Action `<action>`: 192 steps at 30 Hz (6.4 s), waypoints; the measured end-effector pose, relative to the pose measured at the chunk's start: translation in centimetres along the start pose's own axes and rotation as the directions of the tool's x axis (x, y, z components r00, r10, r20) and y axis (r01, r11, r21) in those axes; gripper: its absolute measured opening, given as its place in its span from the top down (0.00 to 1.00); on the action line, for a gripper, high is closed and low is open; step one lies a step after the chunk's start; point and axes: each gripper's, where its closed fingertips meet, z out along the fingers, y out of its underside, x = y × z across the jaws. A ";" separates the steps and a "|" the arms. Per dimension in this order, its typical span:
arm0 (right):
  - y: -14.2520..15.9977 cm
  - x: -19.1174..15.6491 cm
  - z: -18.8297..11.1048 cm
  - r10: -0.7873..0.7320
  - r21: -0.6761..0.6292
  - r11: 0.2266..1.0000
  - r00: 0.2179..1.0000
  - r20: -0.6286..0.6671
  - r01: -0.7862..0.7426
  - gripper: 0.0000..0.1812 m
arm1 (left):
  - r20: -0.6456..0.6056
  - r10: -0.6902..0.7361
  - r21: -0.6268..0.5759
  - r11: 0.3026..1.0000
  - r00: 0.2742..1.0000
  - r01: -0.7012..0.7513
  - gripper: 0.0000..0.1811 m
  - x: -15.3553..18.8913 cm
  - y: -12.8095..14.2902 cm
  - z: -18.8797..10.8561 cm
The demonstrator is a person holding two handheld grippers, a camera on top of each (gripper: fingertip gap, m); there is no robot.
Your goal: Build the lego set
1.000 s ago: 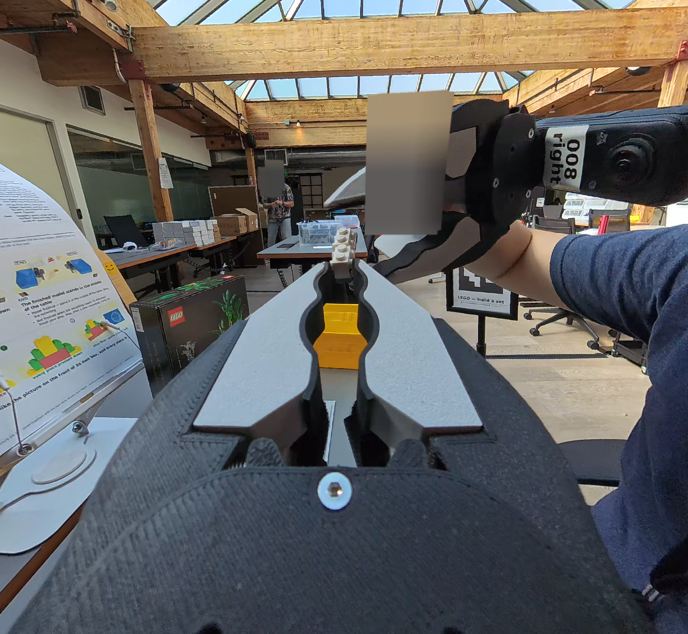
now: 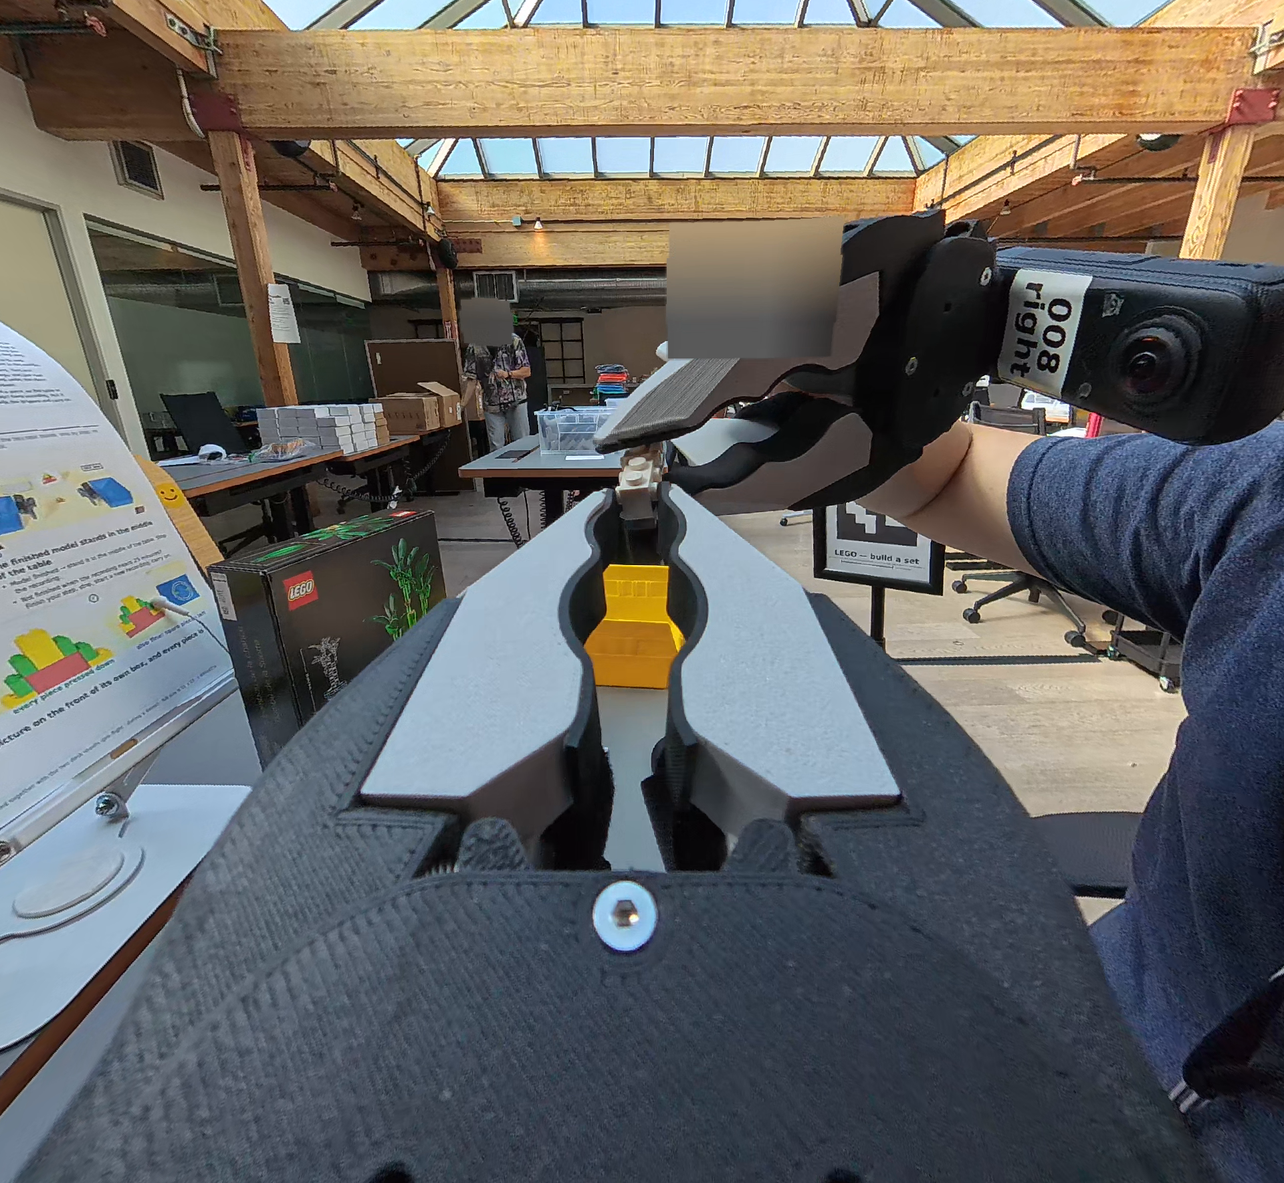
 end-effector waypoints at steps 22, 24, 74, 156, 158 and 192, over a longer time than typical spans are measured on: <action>0.2 -0.6 0.1 0.024 0.007 1.000 0.999 0.046 -0.025 0.92 | 0.010 -0.017 -0.034 0.999 1.000 0.017 0.95 -0.1 0.4 0.1; 0.3 -0.6 0.1 0.003 -0.005 1.000 0.999 0.037 -0.003 0.92 | 0.012 -0.014 -0.040 0.999 1.000 0.015 0.95 -0.1 0.6 0.2; 1.9 -1.3 2.1 -0.035 -0.173 0.984 0.999 -0.013 0.033 0.93 | 0.054 -0.015 -0.087 0.996 0.998 0.020 0.95 -0.8 1.4 0.4; -0.2 -1.2 2.4 0.049 -0.040 0.998 0.997 -0.067 -0.052 0.92 | -0.033 -0.155 -0.067 0.986 0.987 0.153 0.94 -1.0 1.3 -1.3; -0.2 -1.3 2.5 0.045 -0.042 0.998 0.996 -0.071 -0.048 0.92 | -0.033 -0.147 -0.072 0.987 0.989 0.144 0.93 -1.0 1.4 -1.3; -6.7 -9.8 2.0 0.524 0.204 0.782 0.798 0.297 -0.589 0.87 | 0.195 0.018 0.035 0.999 0.981 -0.025 0.95 0.7 -4.1 -10.1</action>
